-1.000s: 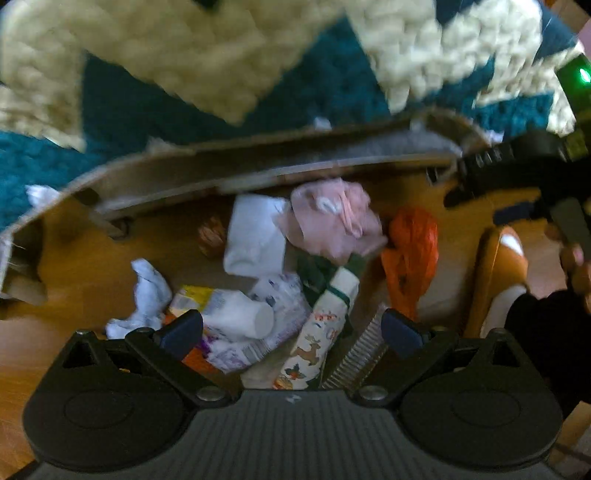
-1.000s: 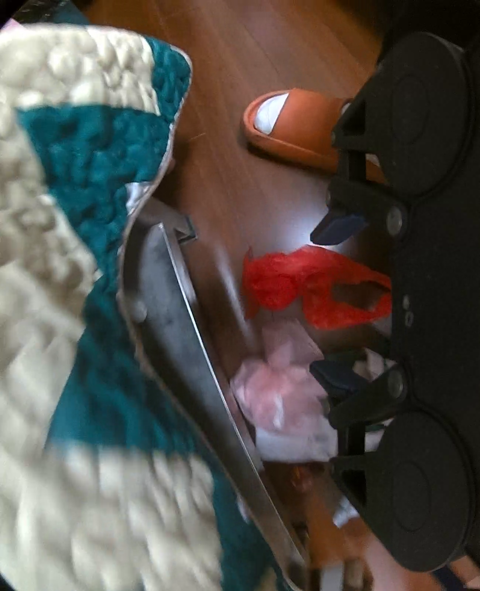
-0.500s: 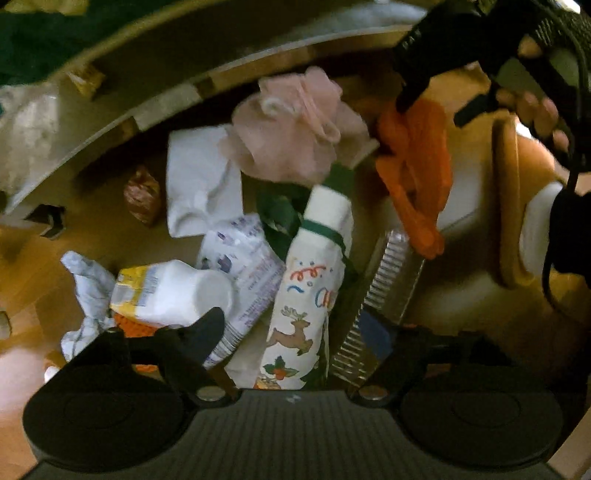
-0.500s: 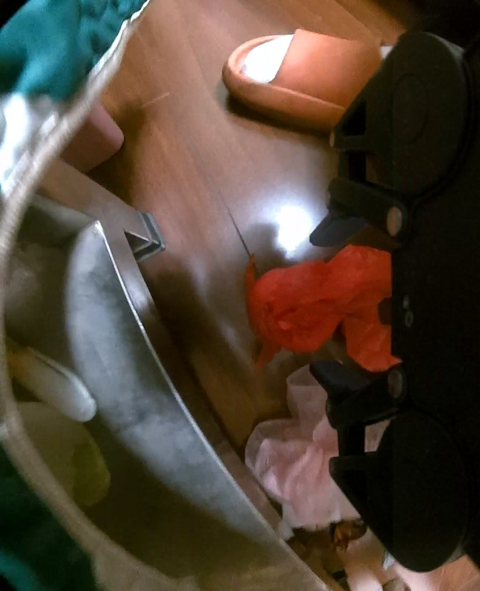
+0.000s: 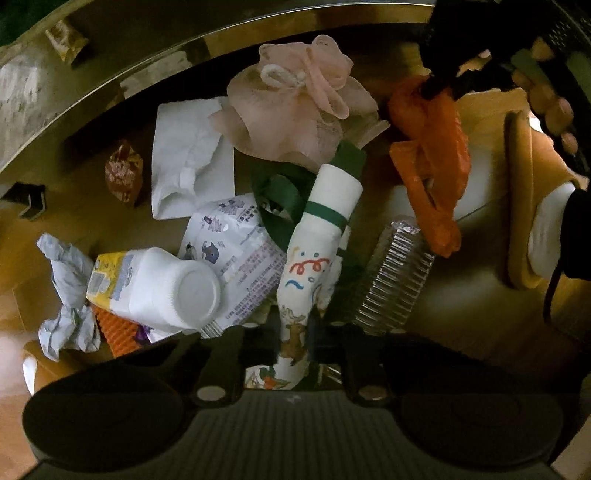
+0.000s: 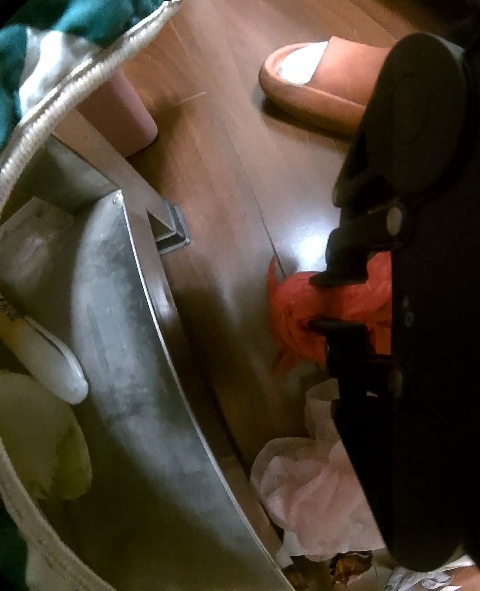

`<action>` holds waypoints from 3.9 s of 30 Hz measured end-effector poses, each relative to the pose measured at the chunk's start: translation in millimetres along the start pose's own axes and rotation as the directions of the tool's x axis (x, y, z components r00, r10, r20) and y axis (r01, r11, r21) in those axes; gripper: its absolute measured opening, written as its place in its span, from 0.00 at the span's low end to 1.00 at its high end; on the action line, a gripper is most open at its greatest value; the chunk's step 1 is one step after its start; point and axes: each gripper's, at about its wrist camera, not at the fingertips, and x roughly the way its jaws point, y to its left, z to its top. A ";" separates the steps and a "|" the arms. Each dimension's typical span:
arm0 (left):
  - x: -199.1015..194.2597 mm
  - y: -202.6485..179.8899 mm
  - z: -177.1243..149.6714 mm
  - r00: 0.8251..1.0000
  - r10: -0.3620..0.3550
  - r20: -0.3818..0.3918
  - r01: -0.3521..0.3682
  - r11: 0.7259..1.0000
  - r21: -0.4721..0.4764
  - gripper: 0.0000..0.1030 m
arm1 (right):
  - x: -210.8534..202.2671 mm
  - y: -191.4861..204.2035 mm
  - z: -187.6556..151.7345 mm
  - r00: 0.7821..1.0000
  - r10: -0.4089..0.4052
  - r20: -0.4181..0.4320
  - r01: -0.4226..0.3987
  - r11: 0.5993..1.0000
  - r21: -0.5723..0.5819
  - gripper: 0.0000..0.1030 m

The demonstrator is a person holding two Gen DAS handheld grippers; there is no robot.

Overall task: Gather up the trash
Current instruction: 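Grasp the red mesh bag with the right tool while the left grasps the printed cup, then carry the cup and red bag up to the teal wastebasket with both tools, then open both tools over the wastebasket to drop the cup and bag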

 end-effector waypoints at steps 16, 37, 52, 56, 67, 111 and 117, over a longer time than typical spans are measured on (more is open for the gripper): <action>-119.0 -7.0 -24.9 0.991 0.002 0.137 0.009 0.996 -0.085 0.08 | -162.6 14.1 -51.6 0.991 0.017 0.134 -0.002 0.994 -0.106 0.13; -402.4 16.5 -111.1 0.713 0.136 0.688 0.119 0.943 -0.310 0.08 | -490.7 -8.4 -152.6 0.692 0.387 0.609 -0.148 0.902 -0.405 0.13; -603.6 47.8 -76.9 0.423 0.219 0.879 0.144 0.942 -0.304 0.09 | -666.3 35.7 -107.6 0.409 0.524 0.747 -0.137 0.844 -0.518 0.13; -642.3 52.5 -49.7 0.364 0.229 0.903 0.136 0.946 -0.294 0.09 | -693.5 57.1 -83.8 0.357 0.536 0.765 -0.146 0.841 -0.521 0.13; -641.8 78.5 32.7 0.401 0.249 0.881 0.121 0.939 -0.321 0.09 | -686.1 110.9 -5.2 0.400 0.543 0.738 -0.195 0.837 -0.511 0.13; -595.5 59.0 20.3 0.537 0.202 0.819 0.092 0.951 -0.294 0.81 | -638.3 67.0 -29.1 0.551 0.563 0.616 -0.221 0.811 -0.542 0.51; -596.2 46.4 -19.4 0.554 0.180 0.813 0.103 0.954 -0.282 0.81 | -638.0 40.6 -60.2 0.556 0.587 0.589 -0.257 0.795 -0.550 0.53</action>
